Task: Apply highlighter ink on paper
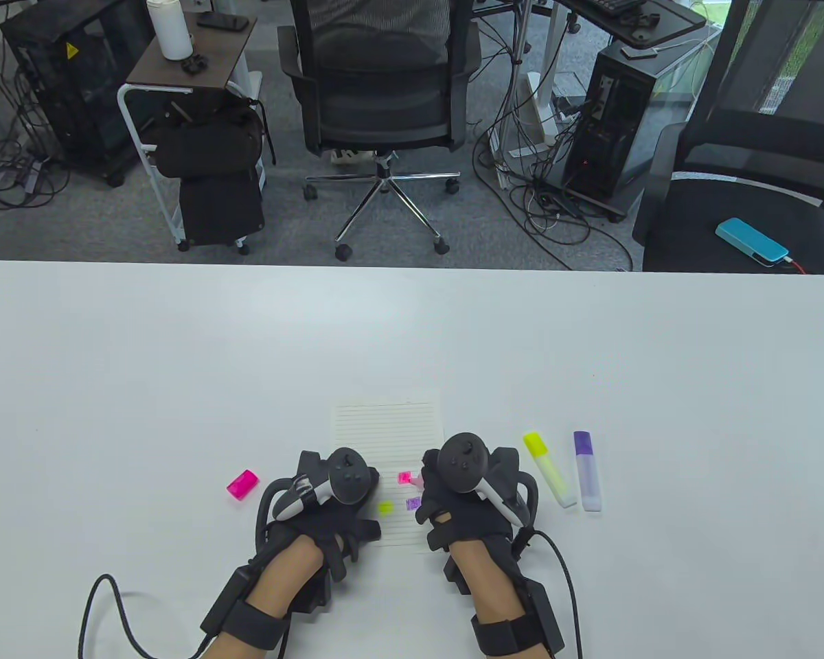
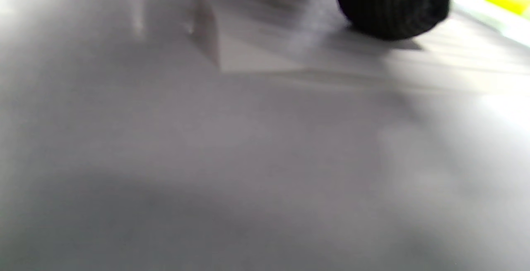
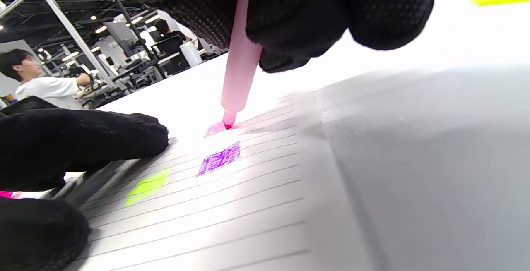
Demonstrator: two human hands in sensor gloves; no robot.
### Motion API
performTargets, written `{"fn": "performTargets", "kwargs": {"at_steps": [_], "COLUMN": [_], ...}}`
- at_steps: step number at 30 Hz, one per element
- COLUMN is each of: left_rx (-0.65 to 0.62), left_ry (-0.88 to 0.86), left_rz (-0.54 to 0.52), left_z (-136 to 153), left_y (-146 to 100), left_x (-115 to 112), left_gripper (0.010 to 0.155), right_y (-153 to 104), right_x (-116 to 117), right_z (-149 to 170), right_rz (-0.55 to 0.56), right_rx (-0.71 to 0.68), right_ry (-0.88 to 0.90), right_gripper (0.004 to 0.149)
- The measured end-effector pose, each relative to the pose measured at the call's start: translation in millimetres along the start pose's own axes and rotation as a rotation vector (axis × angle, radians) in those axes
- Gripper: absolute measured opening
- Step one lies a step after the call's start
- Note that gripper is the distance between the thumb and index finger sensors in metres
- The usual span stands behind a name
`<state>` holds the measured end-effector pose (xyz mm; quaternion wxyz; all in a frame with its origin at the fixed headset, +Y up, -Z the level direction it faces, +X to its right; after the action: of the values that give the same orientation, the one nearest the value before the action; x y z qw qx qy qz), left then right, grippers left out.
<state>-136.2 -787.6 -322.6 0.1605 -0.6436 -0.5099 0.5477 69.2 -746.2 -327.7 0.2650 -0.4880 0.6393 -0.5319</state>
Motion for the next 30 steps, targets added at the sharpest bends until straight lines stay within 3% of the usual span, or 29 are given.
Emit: {"fn": "performTargets", "kwargs": {"at_steps": [10,15,27,30], "left_rx": [0.002,-0.003,-0.038,-0.056], "left_ry": [0.000,0.004,0.045,0.035], "left_rz": [0.001,0.000,-0.017,-0.082], "left_z": [-0.1,-0.1,0.7,3.1], "left_y": [0.0,-0.1,-1.1,-5.8], "left_x": [0.0,-0.1,-1.6,4.9], "left_gripper": [0.080,0.080,0.079,0.078], "right_y": [2.8,0.4,-33.0,-37.7], "right_x": [4.9,1.1,-30.4,-38.3], "right_z": [-2.7,0.7,12.5,16.6], "right_rz": [-0.001,0.000,0.288,0.318], "right_rx": [-0.043,0.009,-0.154,-0.176], "right_ry": [0.022,0.007,0.350,0.380], "right_gripper": [0.038,0.037,0.039,0.039]}}
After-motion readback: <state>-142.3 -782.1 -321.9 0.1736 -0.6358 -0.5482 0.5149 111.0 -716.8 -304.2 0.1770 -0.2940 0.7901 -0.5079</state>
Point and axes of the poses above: the tracker on the back of each hand, its own z axis roughly to the little-finger side, its own y axis roughly from the wrist to the fingertips, x = y × z, the point moved 1 cm from there along y, roughly from the wrist to the fingertips, and after that the axes turned 15 degrees about -x, right-handed, at the moved point
